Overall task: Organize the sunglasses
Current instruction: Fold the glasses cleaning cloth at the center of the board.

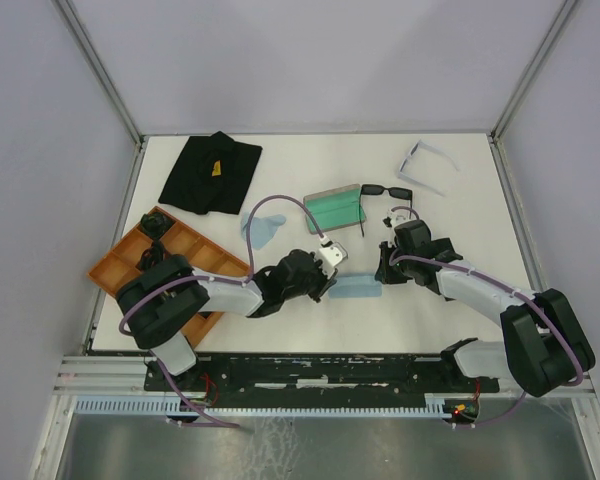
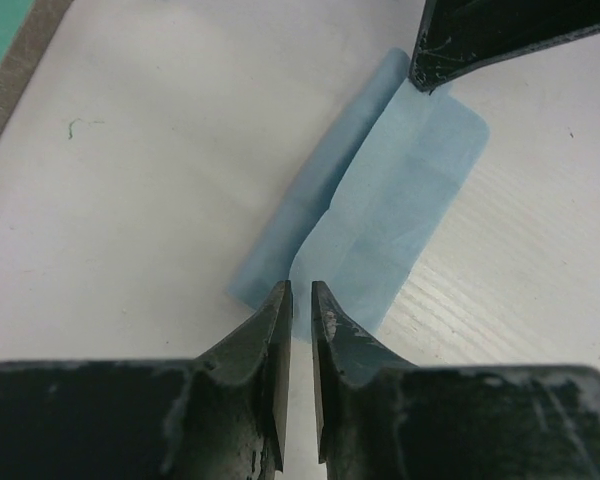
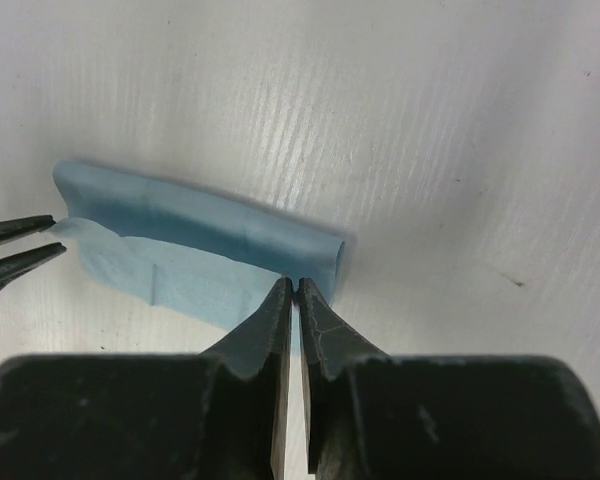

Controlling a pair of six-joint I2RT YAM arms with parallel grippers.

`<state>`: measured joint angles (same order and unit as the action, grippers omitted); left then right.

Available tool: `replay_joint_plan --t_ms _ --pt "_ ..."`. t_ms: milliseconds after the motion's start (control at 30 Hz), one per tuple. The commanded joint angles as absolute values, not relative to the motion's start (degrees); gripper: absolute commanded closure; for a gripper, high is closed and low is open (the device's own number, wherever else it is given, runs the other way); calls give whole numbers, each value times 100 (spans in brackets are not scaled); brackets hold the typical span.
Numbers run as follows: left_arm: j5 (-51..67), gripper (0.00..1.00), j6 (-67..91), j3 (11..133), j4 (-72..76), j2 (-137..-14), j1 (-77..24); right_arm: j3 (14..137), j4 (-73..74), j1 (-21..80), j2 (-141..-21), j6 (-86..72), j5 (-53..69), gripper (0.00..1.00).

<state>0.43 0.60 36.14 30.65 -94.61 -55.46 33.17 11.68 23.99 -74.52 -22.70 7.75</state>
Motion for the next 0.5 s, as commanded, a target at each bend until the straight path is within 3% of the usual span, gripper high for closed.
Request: replay_joint_plan --t_ms 0,467 --pt "141 79 356 3537 3410 -9514 -5632 3319 1142 2396 -7262 -2315 795 86" --pt "248 72 691 3086 3421 -8972 -5672 3296 1640 2399 -6785 -2277 1034 76"
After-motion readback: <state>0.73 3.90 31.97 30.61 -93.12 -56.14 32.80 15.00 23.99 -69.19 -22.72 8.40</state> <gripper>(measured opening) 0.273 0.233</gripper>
